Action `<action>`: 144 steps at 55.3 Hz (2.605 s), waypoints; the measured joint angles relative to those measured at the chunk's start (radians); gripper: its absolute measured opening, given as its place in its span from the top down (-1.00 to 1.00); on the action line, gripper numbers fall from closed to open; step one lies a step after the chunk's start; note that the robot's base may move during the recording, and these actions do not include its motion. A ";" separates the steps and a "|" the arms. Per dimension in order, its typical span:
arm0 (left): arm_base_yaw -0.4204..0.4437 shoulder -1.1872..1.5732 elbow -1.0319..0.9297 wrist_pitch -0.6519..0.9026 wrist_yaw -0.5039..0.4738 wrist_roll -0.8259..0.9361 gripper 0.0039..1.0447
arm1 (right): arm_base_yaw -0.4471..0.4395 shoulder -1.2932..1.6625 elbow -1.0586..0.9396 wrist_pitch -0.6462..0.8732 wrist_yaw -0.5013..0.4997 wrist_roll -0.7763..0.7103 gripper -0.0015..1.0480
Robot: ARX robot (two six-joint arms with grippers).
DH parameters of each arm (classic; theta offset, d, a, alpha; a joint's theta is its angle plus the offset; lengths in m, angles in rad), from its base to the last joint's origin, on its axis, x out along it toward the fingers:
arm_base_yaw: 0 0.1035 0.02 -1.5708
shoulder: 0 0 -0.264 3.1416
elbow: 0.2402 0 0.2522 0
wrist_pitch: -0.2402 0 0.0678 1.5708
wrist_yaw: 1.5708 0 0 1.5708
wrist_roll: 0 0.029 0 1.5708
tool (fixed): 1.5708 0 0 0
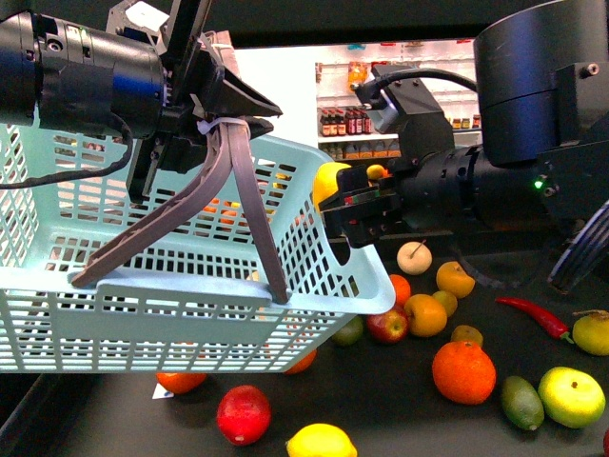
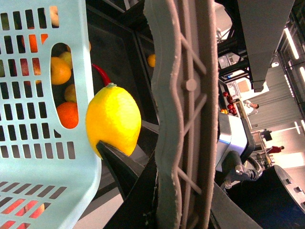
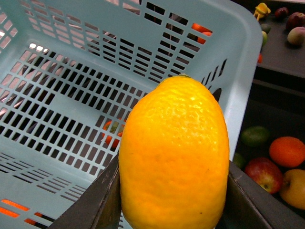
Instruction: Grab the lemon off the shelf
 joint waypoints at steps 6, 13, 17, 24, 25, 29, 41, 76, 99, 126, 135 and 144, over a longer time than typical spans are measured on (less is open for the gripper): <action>0.000 0.000 0.000 0.000 0.000 0.000 0.77 | 0.020 0.021 0.019 -0.001 0.012 0.001 0.07; 0.000 0.000 0.000 0.000 0.000 0.000 0.77 | 0.039 0.046 0.035 -0.013 0.027 0.003 0.07; 0.000 0.000 0.000 0.000 0.000 0.000 0.77 | 0.045 0.058 0.045 -0.026 0.027 0.013 -0.12; 0.000 0.000 0.000 0.000 0.000 -0.001 0.77 | 0.043 0.060 0.058 -0.026 0.017 0.042 -0.64; 0.000 0.000 0.000 0.000 0.001 -0.001 0.77 | 0.042 0.060 0.060 -0.026 0.017 0.047 -0.70; 0.000 0.000 0.000 0.000 0.001 -0.002 0.77 | 0.034 0.060 0.061 -0.024 0.015 0.063 -0.88; 0.000 0.000 0.000 0.000 -0.003 -0.001 0.78 | -0.024 0.048 0.074 -0.010 -0.008 0.127 -0.86; 0.000 0.000 0.000 0.000 -0.001 -0.005 0.78 | -0.333 0.295 0.093 0.054 0.076 0.084 -0.86; 0.000 0.001 0.000 0.000 0.000 -0.005 0.79 | -0.171 0.535 0.029 0.086 -0.056 -0.142 -0.86; 0.000 0.001 0.000 0.000 0.000 -0.005 0.79 | -0.008 0.739 0.151 0.086 -0.121 -0.322 -0.86; 0.000 0.001 0.000 0.000 0.000 -0.005 0.79 | 0.004 0.782 0.211 0.085 -0.105 -0.329 -0.86; 0.000 0.001 0.000 0.000 0.000 -0.005 0.79 | 0.011 0.822 0.280 0.075 -0.071 -0.337 -0.86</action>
